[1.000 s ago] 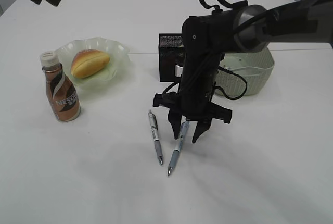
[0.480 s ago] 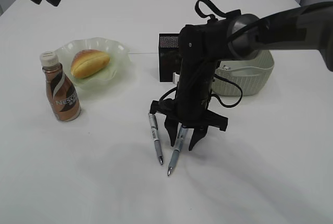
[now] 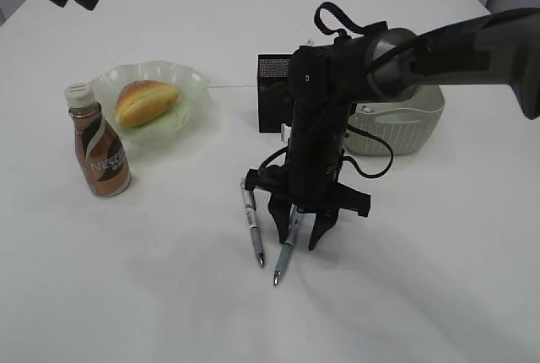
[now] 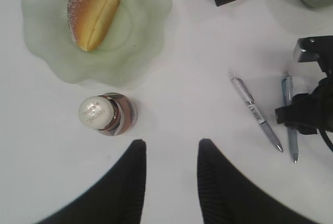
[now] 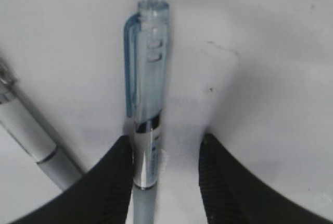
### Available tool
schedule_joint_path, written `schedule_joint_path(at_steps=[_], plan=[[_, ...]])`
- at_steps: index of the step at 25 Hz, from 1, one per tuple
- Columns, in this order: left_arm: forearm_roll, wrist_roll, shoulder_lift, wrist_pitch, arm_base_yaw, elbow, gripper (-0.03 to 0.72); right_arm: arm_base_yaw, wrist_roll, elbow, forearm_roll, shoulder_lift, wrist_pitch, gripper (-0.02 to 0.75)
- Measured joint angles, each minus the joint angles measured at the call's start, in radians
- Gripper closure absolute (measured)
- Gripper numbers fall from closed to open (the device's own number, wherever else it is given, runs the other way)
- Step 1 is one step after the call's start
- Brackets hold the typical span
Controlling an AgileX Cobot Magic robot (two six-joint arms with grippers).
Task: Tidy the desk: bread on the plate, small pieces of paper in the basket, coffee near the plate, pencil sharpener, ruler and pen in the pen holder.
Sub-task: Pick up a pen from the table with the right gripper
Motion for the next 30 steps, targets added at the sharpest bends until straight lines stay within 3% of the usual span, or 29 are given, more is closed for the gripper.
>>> schedule_joint_path(at_steps=[19,26,30], plan=[[0.0,0.0,0.0,0.0,0.0,0.0,0.446,0.0,0.0,-0.002,0.0,0.002,0.014,0.405],[0.0,0.0,0.0,0.0,0.0,0.0,0.446,0.0,-0.003,-0.002,-0.005,0.004,0.018,0.593],[0.0,0.0,0.0,0.0,0.0,0.0,0.446,0.0,-0.051,-0.002,-0.005,0.004,0.035,0.636]])
